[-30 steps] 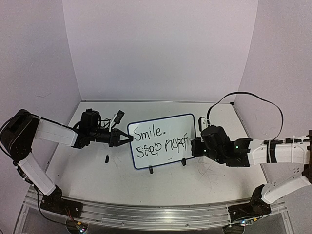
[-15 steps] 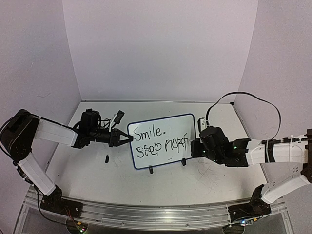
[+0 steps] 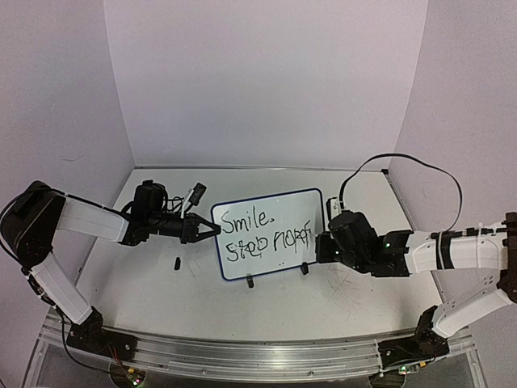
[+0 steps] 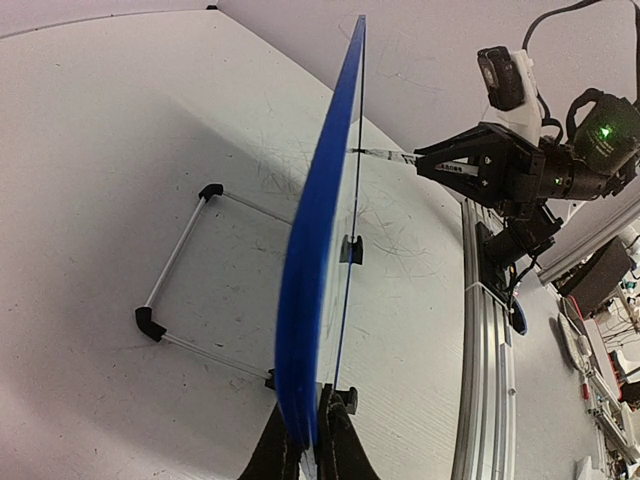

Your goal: Write a sentence on the whiteboard

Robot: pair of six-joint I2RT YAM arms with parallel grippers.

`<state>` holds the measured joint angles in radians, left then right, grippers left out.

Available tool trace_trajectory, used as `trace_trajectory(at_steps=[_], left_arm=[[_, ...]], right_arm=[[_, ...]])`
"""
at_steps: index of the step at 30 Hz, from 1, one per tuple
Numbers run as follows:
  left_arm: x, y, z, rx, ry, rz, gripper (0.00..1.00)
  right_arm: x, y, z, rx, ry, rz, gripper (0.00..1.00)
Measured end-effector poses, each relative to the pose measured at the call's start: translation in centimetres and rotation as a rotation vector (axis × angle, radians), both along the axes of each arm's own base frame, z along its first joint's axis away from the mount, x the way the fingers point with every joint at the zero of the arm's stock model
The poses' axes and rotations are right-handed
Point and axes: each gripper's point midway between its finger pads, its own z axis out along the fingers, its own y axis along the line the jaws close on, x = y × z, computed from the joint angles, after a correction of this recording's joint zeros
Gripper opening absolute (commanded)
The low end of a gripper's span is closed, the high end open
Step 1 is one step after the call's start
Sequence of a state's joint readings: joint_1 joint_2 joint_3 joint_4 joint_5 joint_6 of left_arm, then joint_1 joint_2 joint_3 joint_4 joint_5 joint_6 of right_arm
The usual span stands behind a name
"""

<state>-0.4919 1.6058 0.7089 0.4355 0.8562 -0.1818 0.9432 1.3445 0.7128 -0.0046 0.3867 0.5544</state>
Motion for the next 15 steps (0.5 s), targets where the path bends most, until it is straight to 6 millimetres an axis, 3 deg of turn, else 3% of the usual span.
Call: trace_trajectory(at_steps=[15], left_arm=[[0.0,0.0,0.0,0.002,0.004,0.0,0.0]], right_arm=[[-1.0,-0.7,-2.0,-0.022,0.061,0.005,0.0]])
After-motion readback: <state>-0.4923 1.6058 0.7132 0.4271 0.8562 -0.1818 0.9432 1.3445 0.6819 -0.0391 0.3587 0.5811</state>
